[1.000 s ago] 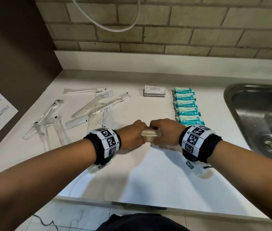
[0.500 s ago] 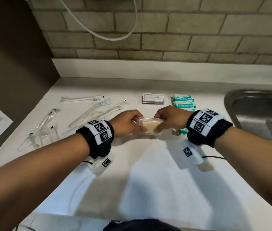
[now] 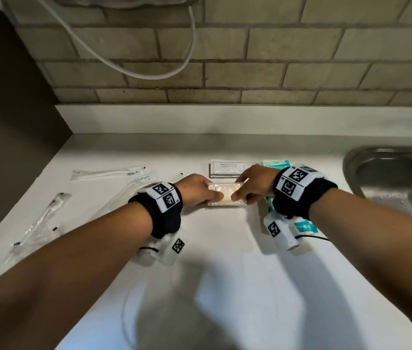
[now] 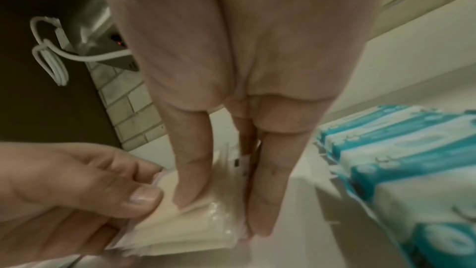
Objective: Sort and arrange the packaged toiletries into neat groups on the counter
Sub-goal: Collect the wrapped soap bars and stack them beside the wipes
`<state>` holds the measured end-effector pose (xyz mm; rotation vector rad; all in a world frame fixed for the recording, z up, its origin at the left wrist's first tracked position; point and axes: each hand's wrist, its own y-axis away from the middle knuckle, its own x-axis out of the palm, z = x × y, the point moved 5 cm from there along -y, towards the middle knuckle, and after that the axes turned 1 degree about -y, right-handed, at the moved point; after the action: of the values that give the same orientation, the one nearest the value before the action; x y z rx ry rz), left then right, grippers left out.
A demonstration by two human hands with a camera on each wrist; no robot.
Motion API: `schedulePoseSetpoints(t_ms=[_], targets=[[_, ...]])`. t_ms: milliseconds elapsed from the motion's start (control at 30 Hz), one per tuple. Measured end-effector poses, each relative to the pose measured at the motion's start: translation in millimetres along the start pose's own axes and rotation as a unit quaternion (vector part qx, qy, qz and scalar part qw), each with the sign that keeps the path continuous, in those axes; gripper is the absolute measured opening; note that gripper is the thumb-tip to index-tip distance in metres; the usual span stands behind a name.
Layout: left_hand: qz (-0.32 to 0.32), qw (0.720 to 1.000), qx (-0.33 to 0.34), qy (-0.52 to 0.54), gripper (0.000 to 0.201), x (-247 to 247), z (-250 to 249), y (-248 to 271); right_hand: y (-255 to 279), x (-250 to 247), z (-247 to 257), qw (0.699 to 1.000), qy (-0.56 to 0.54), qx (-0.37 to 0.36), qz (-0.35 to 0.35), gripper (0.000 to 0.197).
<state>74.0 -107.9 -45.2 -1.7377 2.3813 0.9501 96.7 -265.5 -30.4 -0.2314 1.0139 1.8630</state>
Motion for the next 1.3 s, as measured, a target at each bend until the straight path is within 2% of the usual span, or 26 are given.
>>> schedulePoseSetpoints(t_ms=[67, 200, 333, 600, 833, 1000, 1133, 1233, 1300], targets=[[-0.013, 1.000, -0.013, 0.007, 0.020, 0.8, 1.9, -8.2, -7.6, 1.2, -1.8, 1.000, 0.006, 0.012, -0.008, 0.038], [-0.047, 0.997, -0.031, 0.043, 0.028, 1.5, 5.5, -19.1, -16.2, 0.9, -4.4, 0.999, 0.017, 0.030, -0.022, 0.020], [-0.061, 0.997, -0.031, 0.046, 0.036, -1.8, 5.2, -26.6, -19.5, -5.8, -4.9, 0.998, 0.022, 0.043, -0.049, 0.023], [-0.069, 0.993, -0.037, 0.083, 0.038, 0.7, 8.3, -32.6, -17.3, -6.5, -1.7, 0.996, 0.046, 0.047, -0.067, 0.019], [-0.087, 0.994, -0.030, 0.055, 0.038, 0.1, 7.3, -30.6, -12.8, -3.6, 0.8, 0.992, 0.087, 0.059, -0.073, 0.019], [-0.070, 0.996, -0.034, 0.049, 0.035, 0.7, 6.1, -30.2, -11.2, -3.4, 0.7, 0.992, 0.093, 0.050, -0.071, 0.019], [-0.028, 0.999, -0.019, 0.036, 0.044, 2.7, 5.1, -28.0, -8.5, -0.7, 0.4, 0.991, 0.114, 0.037, -0.057, 0.017], [0.022, 1.000, 0.009, 0.008, 0.037, 3.4, 2.8, -19.7, -6.8, 3.9, -0.5, 0.990, 0.138, 0.024, -0.034, 0.031], [0.029, 0.999, 0.029, -0.011, 0.034, 3.6, 1.2, -14.8, -3.4, 7.3, 0.6, 0.986, 0.164, -0.001, -0.037, 0.038]])
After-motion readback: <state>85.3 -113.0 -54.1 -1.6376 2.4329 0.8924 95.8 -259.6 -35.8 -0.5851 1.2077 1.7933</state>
